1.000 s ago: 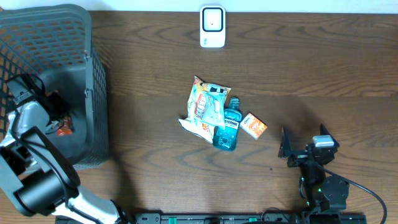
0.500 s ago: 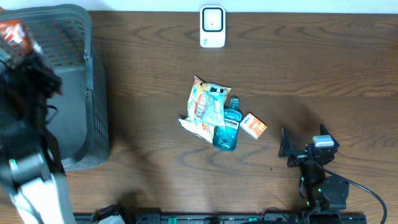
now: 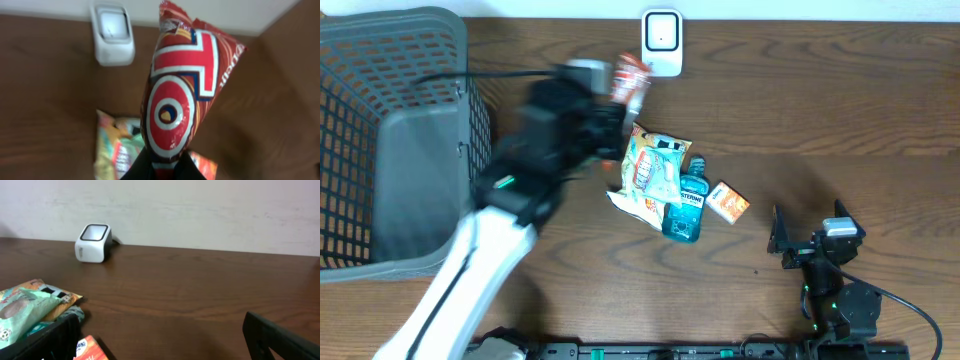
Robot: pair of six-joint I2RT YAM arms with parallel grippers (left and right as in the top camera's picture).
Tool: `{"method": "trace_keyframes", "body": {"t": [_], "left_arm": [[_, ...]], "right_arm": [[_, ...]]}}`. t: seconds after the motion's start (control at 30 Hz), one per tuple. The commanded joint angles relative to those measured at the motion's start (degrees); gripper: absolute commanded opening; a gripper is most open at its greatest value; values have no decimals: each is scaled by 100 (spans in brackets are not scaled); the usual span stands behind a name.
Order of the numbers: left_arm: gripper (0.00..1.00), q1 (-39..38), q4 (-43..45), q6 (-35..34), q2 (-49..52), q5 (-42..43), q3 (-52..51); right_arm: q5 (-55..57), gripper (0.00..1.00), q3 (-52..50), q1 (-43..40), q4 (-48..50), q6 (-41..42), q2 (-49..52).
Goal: Scan the item barcode
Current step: 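Carry the TOP bar over the items and release it on the table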
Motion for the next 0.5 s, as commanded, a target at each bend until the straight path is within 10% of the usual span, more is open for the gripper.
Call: {"method": "trace_keyframes", "body": {"t": [0.0, 0.13, 0.47], "left_arm": [[7, -474, 649, -269, 1049, -315, -83], [7, -800, 1515, -1360, 2264, -195, -83], [8, -1416, 2133, -1388, 3136, 4, -81]], "right_arm": [[-15, 99, -7, -9, -22, -85, 2], [-15, 99, -7, -9, -22, -85, 2], [-15, 99, -7, -9, -22, -85, 2]]}}
